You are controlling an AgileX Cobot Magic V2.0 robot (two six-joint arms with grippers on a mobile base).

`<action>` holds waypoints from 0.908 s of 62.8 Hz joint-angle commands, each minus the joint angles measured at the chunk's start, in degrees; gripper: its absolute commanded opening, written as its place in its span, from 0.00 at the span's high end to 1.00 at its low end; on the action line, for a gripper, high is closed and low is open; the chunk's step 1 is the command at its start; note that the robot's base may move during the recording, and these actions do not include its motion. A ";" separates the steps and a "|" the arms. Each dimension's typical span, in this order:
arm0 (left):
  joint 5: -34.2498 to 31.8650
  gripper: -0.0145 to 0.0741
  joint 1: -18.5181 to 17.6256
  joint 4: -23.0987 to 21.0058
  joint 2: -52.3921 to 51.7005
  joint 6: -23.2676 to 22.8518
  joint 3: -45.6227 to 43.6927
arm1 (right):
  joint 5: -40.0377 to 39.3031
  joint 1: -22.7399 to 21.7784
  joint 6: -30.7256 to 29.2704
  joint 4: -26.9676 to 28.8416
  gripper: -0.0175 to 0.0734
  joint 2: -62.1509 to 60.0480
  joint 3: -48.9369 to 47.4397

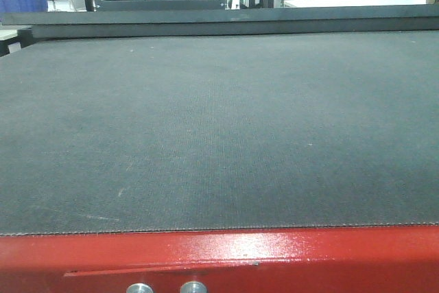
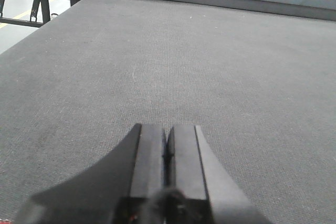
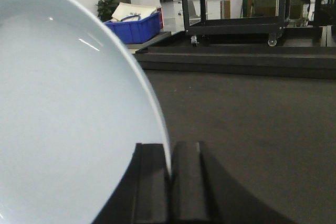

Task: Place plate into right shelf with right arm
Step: 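Hold the plate in the right gripper while driving away from the table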

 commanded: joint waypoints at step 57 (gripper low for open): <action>-4.86 0.89 -0.41 -0.13 -0.06 -0.34 0.57 | -11.98 -0.22 -0.49 0.05 0.75 -8.20 13.41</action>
